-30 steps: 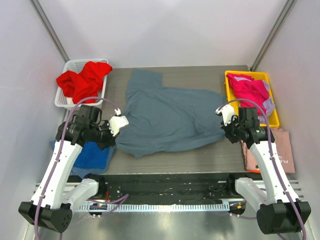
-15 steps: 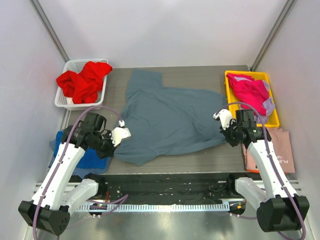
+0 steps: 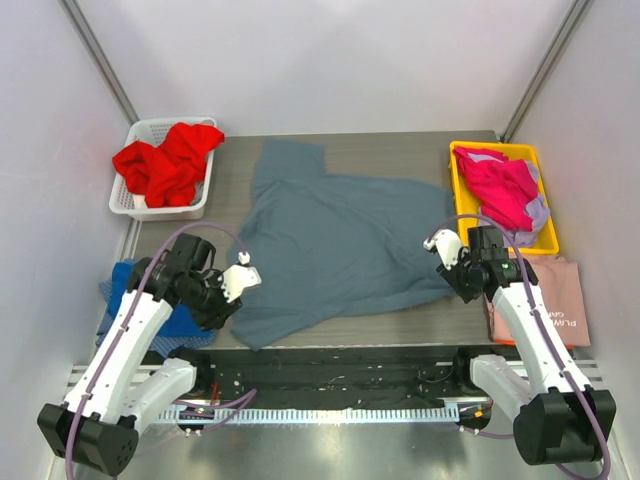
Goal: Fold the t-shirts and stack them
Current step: Flatten out the tshirt
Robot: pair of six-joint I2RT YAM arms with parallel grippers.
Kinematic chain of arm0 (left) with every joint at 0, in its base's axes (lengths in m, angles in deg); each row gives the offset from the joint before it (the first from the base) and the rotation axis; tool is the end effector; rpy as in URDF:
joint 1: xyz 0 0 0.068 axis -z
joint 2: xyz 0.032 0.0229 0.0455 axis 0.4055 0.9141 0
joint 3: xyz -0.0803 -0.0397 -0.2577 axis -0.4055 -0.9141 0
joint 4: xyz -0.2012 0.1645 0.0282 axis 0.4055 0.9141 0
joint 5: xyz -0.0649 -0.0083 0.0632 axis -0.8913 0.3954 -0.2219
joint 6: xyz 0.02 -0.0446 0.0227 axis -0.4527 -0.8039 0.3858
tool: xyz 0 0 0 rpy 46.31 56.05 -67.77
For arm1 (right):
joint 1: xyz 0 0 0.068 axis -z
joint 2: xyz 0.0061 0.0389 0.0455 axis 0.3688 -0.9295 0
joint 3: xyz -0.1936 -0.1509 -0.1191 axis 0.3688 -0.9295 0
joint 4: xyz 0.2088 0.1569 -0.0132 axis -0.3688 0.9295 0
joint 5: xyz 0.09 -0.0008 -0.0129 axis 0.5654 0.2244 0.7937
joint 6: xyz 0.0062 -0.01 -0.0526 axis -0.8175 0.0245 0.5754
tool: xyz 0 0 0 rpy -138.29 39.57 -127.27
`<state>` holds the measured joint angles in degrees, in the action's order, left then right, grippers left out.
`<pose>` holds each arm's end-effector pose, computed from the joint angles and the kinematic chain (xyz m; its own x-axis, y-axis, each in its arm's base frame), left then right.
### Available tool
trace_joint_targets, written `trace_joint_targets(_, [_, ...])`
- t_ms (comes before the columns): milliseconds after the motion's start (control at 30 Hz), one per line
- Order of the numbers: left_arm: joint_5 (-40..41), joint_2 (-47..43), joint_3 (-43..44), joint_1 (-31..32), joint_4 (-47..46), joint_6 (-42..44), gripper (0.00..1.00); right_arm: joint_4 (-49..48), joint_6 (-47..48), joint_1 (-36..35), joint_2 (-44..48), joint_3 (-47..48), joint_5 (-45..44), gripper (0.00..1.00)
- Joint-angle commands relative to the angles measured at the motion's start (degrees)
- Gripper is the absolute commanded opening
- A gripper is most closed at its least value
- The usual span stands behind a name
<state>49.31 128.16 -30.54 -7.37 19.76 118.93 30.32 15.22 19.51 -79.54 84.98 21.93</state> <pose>0.1152 -0.0454 0.2780 -0.4763 0.7944 -0.3770 0.8678 0.4938 -0.0558 0.1628 0.0078 0.2373 -0.6374 -0.6675 -0.3849 -0.6172 0.7414 -0.2634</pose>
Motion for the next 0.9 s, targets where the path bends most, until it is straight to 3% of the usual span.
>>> trace_joint_targets(0, [1.9, -1.3, 0.0, 0.4, 4.6, 0.3, 0.48, -0.6, 2.4, 0.2, 1.8, -1.3, -2.7, 0.45])
trace_joint_targets(33, [2.2, -1.6, 0.0, 0.3, 3.9, 0.3, 0.48, -0.7, 2.4, 0.2, 1.9, -1.2, -2.7, 0.55])
trace_joint_targets(200, [4.6, -3.0, 0.3, 0.4, -6.6, -2.6, 0.49, -0.8, 1.6, 0.2, 2.4, 0.8, -2.4, 0.78])
trace_joint_targets(467, [11.0, 1.6, 1.4, 0.4, -34.3, -12.7, 0.62, -4.2, -1.7, 0.2, -0.5, 7.9, -0.8, 0.98])
trace_joint_targets(667, [19.0, 12.4, 7.6, 0.4, -50.2, -18.0, 0.66, -13.4, -7.5, 0.2, -8.9, 14.3, 0.2, 1.00])
trace_joint_targets(867, [22.7, 29.4, 19.6, 0.3, -56.2, -24.3, 0.66, -29.2, -12.8, 0.1, -24.0, 19.0, -1.6, 1.00])
